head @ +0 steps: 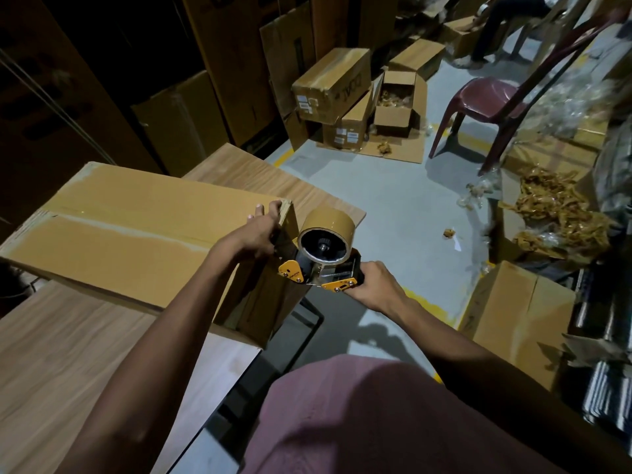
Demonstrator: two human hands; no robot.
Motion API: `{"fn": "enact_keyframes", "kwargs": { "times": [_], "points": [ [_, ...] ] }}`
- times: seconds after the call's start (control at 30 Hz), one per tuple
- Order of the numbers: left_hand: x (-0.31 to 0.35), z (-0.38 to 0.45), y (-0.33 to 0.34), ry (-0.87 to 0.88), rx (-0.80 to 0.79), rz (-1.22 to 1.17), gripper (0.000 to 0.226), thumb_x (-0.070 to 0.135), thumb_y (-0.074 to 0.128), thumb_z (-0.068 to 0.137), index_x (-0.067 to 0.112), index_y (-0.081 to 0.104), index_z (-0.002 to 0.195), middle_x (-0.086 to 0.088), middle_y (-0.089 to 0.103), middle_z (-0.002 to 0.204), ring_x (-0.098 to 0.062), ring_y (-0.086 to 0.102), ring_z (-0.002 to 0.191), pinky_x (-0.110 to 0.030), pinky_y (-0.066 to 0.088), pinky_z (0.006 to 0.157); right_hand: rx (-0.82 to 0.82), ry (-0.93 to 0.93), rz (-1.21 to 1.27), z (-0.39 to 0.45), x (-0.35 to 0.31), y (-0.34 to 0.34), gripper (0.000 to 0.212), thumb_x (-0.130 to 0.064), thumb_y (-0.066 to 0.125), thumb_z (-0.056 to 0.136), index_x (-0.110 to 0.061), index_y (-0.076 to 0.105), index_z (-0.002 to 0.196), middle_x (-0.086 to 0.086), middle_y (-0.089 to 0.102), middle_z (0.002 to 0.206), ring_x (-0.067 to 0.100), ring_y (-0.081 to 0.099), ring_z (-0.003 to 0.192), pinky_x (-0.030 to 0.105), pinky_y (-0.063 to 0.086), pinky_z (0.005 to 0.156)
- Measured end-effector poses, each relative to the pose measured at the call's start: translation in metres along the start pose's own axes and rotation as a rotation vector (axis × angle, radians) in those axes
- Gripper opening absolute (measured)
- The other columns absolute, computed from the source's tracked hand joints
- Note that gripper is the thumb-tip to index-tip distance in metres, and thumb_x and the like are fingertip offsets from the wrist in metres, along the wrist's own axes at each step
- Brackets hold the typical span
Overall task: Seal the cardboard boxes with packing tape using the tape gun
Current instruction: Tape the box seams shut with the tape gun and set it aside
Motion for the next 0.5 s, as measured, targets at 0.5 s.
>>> {"fn": "enact_keyframes", "kwargs": {
  "times": [0.5],
  "points": [
    [-0.002, -0.014, 0.005, -0.075, 0.095, -0.055, 0.108, 0.022, 0.086, 0.077, -0.006, 0.017, 0.156, -0.019, 0.006, 0.168, -0.036, 0.01, 0.154, -0.05, 0.012, 0.125, -0.076, 0.442, 0.437, -0.023, 0.1, 0.041, 0.026, -0.013, 0.066, 0.09, 0.01, 0.063, 0.079, 0.02, 0.063, 0.06, 0.03, 0.058, 0.044, 0.032, 0.048, 0.044]
  ]
}}
Point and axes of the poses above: each hand's wrist, its own z-axis towards the middle knuckle, its own y-axis out of the palm, x = y × z, the point moved 8 cm from there along z, towards the middle knuckle
